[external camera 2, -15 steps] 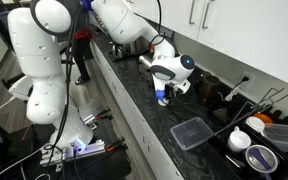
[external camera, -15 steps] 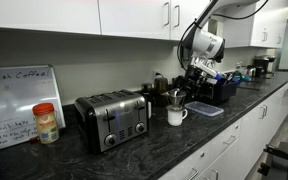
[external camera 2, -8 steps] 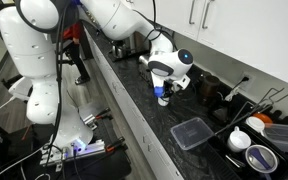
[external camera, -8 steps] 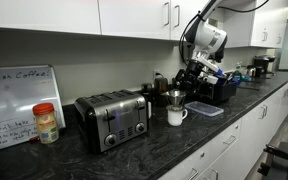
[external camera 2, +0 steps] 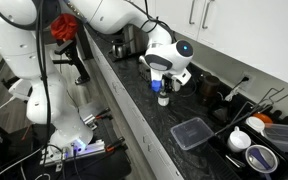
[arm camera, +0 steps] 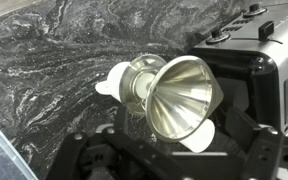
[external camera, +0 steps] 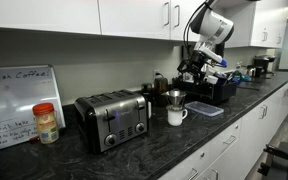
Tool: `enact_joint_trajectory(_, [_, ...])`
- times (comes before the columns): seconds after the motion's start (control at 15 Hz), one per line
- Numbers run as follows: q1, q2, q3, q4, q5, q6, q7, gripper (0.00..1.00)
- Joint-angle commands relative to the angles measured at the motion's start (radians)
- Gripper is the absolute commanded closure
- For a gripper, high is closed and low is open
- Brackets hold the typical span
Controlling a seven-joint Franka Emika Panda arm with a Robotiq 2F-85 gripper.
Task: Pick the funnel and put it on top of the cup on the counter
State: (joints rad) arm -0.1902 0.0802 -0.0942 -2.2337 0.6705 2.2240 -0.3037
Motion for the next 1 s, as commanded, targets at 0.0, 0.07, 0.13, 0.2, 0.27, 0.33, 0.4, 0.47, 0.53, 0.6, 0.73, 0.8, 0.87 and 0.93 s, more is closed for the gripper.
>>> enact_joint_trajectory(0.0, [0.004, -0.052, -0.026, -0.009, -0.008, -0.029, 0.068, 0.0])
enact_joint_trajectory(0.07, [0.007, -0.064, -0.029, -0.006, -0.022, -0.03, 0.091, 0.0])
enact_joint_trajectory(0.13, [0.009, -0.073, -0.032, -0.006, -0.042, -0.033, 0.111, 0.0])
enact_joint_trajectory(0.2, [0.012, -0.084, -0.034, -0.003, -0.067, -0.036, 0.135, 0.0])
enact_joint_trajectory(0.27, [0.014, -0.094, -0.034, -0.002, -0.09, -0.037, 0.156, 0.0])
enact_joint_trajectory(0.33, [0.016, -0.104, -0.034, -0.002, -0.119, -0.041, 0.177, 0.0])
enact_joint_trajectory(0.4, [0.019, -0.117, -0.033, -0.004, -0.147, -0.049, 0.193, 0.0])
enact_joint_trajectory(0.47, [0.023, -0.13, -0.031, -0.007, -0.176, -0.061, 0.201, 0.0])
enact_joint_trajectory(0.53, [0.027, -0.144, -0.029, -0.009, -0.203, -0.075, 0.206, 0.0])
enact_joint_trajectory(0.6, [0.031, -0.155, -0.029, -0.007, -0.226, -0.094, 0.207, 0.0])
enact_joint_trajectory(0.73, [0.04, -0.179, -0.029, -0.005, -0.264, -0.154, 0.187, 0.0])
enact_joint_trajectory(0.8, [0.044, -0.193, -0.031, -0.006, -0.275, -0.197, 0.164, 0.0])
enact_joint_trajectory(0.87, [0.048, -0.205, -0.033, -0.008, -0.287, -0.233, 0.146, 0.0])
enact_joint_trajectory(0.93, [0.051, -0.229, -0.034, -0.019, -0.295, -0.267, 0.129, 0.0])
